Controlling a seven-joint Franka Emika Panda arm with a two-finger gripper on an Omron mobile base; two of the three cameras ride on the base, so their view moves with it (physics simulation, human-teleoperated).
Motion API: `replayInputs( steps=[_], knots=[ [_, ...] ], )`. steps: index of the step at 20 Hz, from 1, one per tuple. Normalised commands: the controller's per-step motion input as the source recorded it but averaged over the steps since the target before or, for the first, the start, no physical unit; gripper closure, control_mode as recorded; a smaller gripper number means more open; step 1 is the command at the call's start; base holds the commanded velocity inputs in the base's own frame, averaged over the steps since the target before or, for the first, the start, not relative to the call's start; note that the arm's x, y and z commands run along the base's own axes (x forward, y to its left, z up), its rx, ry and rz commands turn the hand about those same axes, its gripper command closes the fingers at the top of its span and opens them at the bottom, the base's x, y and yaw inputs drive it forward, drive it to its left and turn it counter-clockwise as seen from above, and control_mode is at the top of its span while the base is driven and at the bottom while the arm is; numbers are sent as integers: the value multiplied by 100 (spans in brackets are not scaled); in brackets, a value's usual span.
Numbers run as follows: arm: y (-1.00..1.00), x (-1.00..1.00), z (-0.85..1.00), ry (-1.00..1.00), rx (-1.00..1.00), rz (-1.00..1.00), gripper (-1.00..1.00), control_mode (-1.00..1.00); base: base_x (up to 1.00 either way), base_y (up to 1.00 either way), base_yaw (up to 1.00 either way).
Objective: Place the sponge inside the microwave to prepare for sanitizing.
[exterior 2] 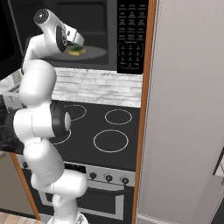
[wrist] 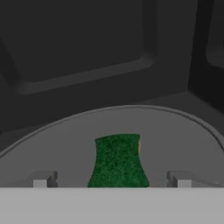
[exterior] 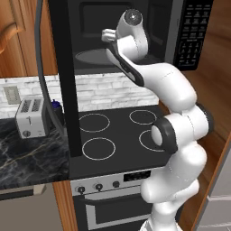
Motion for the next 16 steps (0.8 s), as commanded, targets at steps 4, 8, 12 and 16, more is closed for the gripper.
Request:
replayInputs(
  steps=[4, 8, 12, 16],
  knots=[
    [-9, -84, 20, -5, 0, 0, -100, -100, 0, 0, 0],
    [-14, -96, 26, -4, 0, 0, -100, -100, 0, 0, 0],
    [-5, -90, 40, 0, 0, 0, -100, -100, 0, 0, 0],
    [0, -86, 21, 4, 0, 0, -100, -100, 0, 0, 0]
  ],
)
